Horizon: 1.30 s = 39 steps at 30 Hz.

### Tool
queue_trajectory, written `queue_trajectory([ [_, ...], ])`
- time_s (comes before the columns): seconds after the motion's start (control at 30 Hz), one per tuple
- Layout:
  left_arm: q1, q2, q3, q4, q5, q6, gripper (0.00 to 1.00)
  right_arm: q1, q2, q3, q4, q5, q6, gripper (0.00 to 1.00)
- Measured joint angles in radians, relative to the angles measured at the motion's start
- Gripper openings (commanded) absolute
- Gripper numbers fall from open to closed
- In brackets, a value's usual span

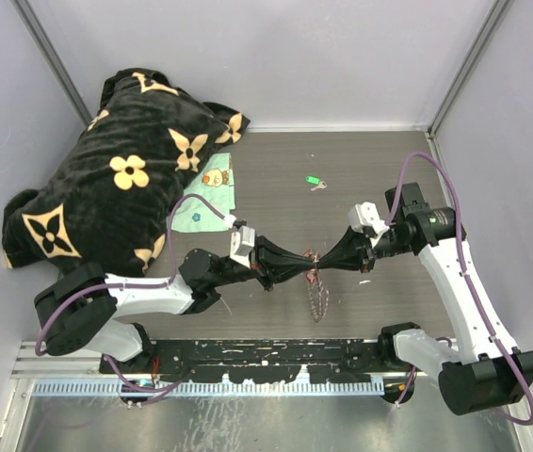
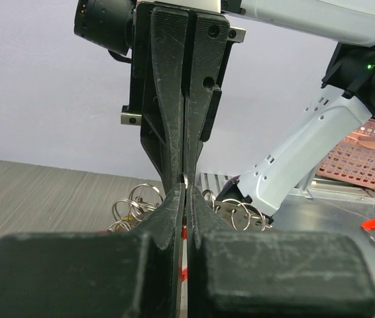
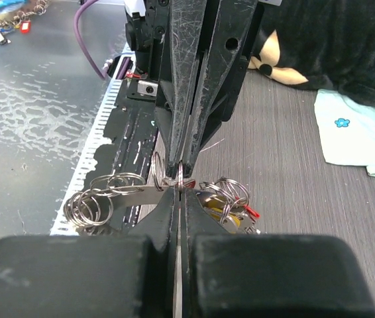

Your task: Remove the keys from the keyring

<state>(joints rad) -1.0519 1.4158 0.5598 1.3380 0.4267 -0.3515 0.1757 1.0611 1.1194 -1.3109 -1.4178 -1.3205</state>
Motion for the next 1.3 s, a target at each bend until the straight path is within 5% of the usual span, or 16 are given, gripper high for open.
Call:
queue_trajectory([
  [0.2,-0.002,-0.005,-0.002,-0.013,-0.008,0.019,0.33,0.002,-0.019,0.015,0.002,0.078,0.05,0.01],
  [0.37,-0.002,-0.127,-0.02,-0.183,-0.024,0.111,0.42,0.054,-0.021,0.1,-0.002,0.327,0.119,0.01],
  [0.57,-0.002,-0.305,-0.018,-0.468,-0.05,0.286,0.4,0.234,-0.003,0.243,-0.067,0.688,0.175,0.01],
  [0.77,-0.009,-0.27,-0.012,-0.562,-0.085,0.399,0.29,0.311,0.077,0.303,-0.125,0.935,0.23,0.01],
  [1.07,-0.014,-0.042,-0.008,-0.359,-0.194,0.46,0.16,0.372,0.131,0.303,-0.143,1.047,0.275,0.01],
  [1.3,-0.015,0.167,0.028,-0.143,-0.245,0.472,0.15,0.382,0.131,0.327,-0.154,1.038,0.282,0.01],
])
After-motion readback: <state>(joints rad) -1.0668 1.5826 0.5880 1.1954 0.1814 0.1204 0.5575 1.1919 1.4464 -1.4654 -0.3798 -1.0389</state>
